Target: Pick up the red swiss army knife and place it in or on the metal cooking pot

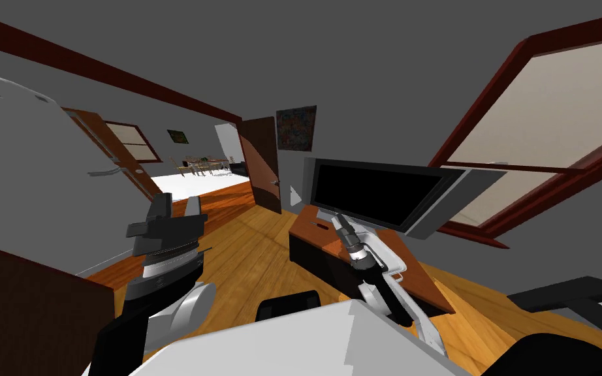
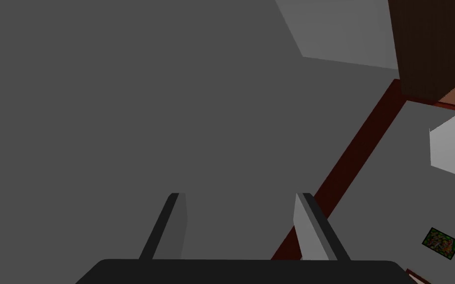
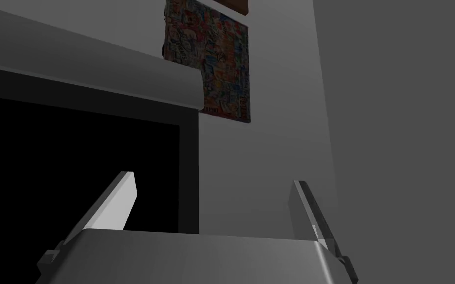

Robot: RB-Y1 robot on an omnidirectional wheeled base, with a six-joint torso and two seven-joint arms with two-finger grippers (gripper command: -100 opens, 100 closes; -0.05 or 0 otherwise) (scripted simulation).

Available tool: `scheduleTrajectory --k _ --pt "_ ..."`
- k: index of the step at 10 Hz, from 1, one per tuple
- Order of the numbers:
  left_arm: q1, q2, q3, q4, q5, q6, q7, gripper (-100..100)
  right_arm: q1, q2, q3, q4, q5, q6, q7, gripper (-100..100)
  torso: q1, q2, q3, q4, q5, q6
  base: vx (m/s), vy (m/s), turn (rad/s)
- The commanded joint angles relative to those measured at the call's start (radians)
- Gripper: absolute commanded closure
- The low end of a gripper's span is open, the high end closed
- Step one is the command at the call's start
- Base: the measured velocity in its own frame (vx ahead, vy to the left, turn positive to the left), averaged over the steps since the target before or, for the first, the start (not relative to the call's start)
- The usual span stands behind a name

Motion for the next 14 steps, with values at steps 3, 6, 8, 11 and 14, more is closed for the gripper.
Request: scheduleTrajectory --k 3,6,8,11,14 --pt "0.000 0.000 0.000 0.000 0.000 0.000 0.000 0 0.019 -0.094 0.036 0.107 0.036 0.013 0.018 -100 0.000 0.000 0.000 0.000 0.000 0.000 -0.073 0.037 0.210" --pt "0.000 0.000 0.000 0.000 0.000 0.000 0.000 0 0.024 -0.128 0.055 0.156 0.054 0.021 0.027 -100 -0.002 -0.004 -0.002 -0.001 0.000 0.000 -0.018 0.016 0.095" --pt "0.000 0.000 0.000 0.000 0.000 0.000 0.000 0 0.028 -0.162 0.075 0.207 0.072 0.030 0.037 -100 -0.002 -0.005 -0.003 -0.001 0.000 0.000 -0.007 0.019 0.164" --pt "0.000 0.000 0.000 0.000 0.000 0.000 0.000 0 0.033 -0.194 0.097 0.260 0.091 0.039 0.047 -100 -0.002 -0.005 -0.003 -0.001 0.000 0.001 -0.003 0.015 0.115" --pt "0.000 0.000 0.000 0.000 0.000 0.000 0.000 0 0.041 -0.252 0.145 0.345 0.132 0.059 0.070 -100 -0.003 -0.006 -0.004 -0.001 -0.001 0.001 0.015 0.013 0.223"
